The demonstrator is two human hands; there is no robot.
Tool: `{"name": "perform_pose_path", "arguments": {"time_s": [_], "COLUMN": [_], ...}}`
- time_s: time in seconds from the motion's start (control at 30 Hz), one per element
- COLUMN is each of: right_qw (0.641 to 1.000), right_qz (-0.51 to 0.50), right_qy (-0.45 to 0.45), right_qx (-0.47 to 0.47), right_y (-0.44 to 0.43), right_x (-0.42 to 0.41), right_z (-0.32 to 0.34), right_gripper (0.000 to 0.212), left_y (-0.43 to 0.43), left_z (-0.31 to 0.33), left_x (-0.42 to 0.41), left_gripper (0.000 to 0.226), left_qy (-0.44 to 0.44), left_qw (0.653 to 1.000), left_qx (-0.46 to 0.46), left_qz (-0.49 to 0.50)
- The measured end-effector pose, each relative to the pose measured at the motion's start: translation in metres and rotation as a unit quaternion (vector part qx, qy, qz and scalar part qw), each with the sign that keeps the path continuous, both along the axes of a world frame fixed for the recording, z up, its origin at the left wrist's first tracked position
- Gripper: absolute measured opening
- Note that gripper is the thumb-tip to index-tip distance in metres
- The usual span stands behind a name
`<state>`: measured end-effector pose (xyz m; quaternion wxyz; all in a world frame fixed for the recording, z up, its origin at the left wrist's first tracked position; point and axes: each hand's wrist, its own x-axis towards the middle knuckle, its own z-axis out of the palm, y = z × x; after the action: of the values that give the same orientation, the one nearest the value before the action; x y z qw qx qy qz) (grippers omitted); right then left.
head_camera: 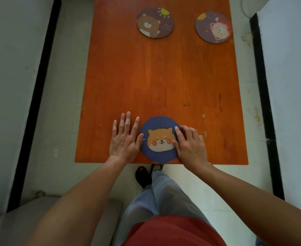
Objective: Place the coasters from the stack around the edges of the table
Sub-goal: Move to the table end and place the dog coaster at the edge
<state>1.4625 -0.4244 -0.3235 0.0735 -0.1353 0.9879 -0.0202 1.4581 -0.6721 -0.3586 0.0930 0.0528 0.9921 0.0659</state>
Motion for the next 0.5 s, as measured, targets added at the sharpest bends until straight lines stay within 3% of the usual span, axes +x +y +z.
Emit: {"name": "perform_pose_path", "arguments": {"time_s": [0.17,0.3,0.5], "right_qw": [0.999,0.997,0.992], "right_qz": [0.033,0.066,0.121], "right_qy": [-0.018,-0.034,-0.032], "right_qx": [0.018,0.023,0.001], "right_y": [0.005,0.001,-0.057], "right_x": [-0.009,-0.041,-0.114], "right_z": [0.007,0.023,0.051], "right_gripper": [0.051,0.038,0.039], "left_y": [0.001,-0.005,-0.045], "left_z": [0.004,0.026,0.086], "left_x": [0.000,-0.008,-0.047], "left_gripper": [0.065,0.067,0.037], "left_qy": [-0.027,-0.084,-0.108], "left_qw": [1.000,0.995,0.993], "left_qx": [-0.010,-0.032,-0.006], "left_qz": [-0.010,-0.038,-0.049]}}
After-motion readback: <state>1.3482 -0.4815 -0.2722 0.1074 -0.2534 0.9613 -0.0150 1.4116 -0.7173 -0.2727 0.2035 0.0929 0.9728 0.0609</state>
